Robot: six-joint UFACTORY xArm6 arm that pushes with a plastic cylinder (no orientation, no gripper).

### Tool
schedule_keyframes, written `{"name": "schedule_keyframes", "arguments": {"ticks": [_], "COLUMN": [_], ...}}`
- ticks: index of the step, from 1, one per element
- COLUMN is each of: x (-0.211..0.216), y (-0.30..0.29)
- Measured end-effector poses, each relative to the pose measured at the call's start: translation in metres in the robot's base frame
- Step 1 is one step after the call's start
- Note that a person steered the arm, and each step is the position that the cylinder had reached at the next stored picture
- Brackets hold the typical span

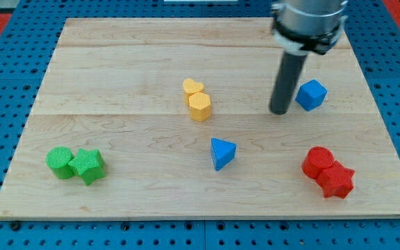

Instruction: Slide your hand towards the heart

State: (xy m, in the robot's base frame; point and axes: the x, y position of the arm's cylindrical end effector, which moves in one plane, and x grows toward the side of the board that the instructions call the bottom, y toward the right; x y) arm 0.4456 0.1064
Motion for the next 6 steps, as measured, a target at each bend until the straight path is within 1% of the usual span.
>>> {"name": "schedule_keyframes", "arguments": {"ticks": [1, 2, 3, 4, 5, 6], "x": [0.017, 0.017, -0.006, -0.038, -0.039, -0.039], "y": [-0.042, -0.043, -0.043, -0.043, -0.043, -0.069]}}
